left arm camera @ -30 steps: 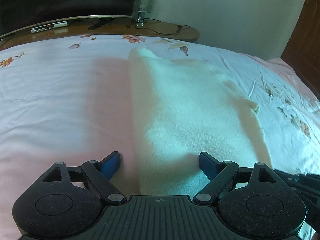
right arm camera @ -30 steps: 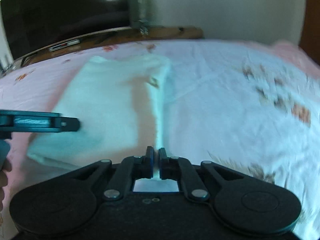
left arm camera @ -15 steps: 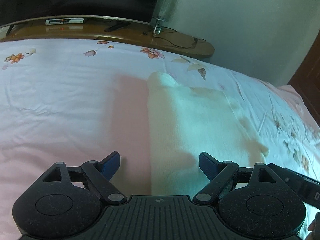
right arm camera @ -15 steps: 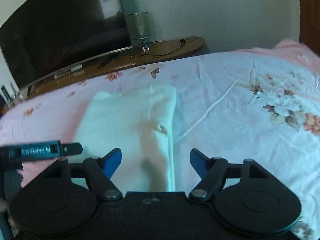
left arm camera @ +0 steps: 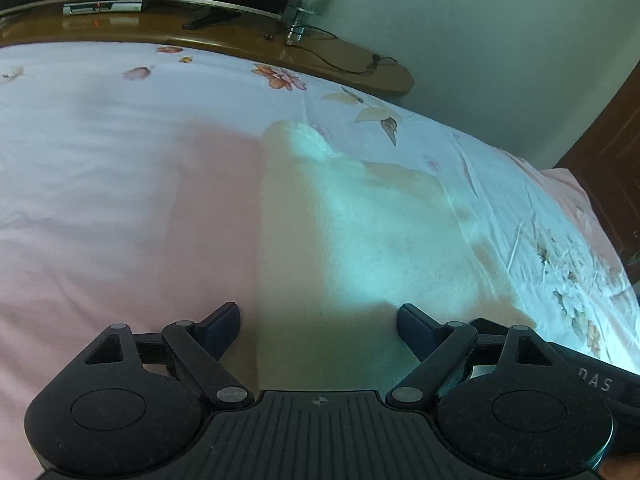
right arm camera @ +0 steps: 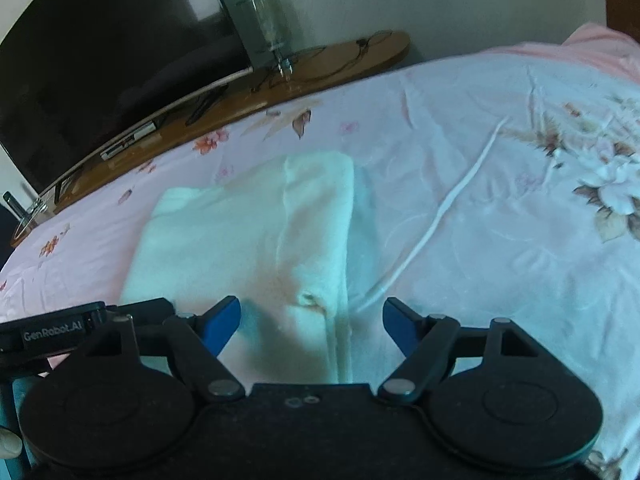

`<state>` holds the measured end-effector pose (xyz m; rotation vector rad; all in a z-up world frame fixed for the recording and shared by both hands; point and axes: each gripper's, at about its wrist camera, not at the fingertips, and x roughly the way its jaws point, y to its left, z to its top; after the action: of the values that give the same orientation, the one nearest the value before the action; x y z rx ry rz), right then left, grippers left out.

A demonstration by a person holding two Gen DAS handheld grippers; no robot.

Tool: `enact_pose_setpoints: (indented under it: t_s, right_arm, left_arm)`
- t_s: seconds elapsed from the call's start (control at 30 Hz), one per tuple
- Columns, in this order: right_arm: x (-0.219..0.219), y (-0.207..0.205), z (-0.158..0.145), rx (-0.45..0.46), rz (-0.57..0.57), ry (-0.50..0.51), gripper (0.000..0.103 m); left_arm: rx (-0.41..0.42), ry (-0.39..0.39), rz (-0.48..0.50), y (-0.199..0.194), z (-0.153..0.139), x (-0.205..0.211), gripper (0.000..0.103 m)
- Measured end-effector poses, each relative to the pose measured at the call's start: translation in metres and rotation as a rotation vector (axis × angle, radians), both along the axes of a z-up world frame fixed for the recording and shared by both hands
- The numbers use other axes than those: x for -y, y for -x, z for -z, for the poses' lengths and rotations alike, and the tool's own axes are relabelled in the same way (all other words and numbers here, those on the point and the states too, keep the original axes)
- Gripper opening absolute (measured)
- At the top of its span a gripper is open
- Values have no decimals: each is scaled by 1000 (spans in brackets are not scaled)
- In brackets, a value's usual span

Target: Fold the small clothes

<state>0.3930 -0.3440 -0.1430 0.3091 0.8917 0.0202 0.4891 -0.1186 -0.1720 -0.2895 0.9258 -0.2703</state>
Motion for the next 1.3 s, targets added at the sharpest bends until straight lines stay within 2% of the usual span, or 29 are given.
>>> enact_pose_setpoints:
  t_s: [0.13,0.2,0.23,0.3,0.37,0.43,0.47,0.53,0.77,0.97,1.13,1.3]
  right_arm:
    - [9,-7,10,-6,-5,-79,74]
    - [9,-11,11,6,-19,-90,68]
    - [9,-13,11,11,-24,-102,60]
    - [10,-16,13,19,-28,-137,50]
    - [10,-16,14,31,-19,-150,46]
    - [9,-15,14,43,-15,-160,42]
    - [8,-14,14,46,-14,-170,37]
    - [4,-13,11,57,-22,-159,33]
    - [-3,-6,-5,116,-32,-147,31]
    - [-20,-1,-34,164,-61,-159,31]
    - [-57,0,-57,195,-103,-172,31]
    - [-118,1,-66,202,-149,-213,31]
  left_arm:
    - [9,7,26,-6,2,6,85]
    - [9,7,36,-9,2,11,85]
    - [8,3,36,-10,1,13,83]
    - [8,-4,38,-12,0,16,74]
    - [0,8,39,-13,-1,16,67]
    - [-6,21,39,-14,-2,15,55]
    - [-6,24,42,-13,-3,14,52]
    - [0,24,42,-12,-6,15,45]
    - [29,39,41,-4,-18,8,41]
    - [73,55,37,7,-40,-16,41]
    - [96,64,4,21,-63,-67,41]
    - [109,42,-38,40,-77,-137,41]
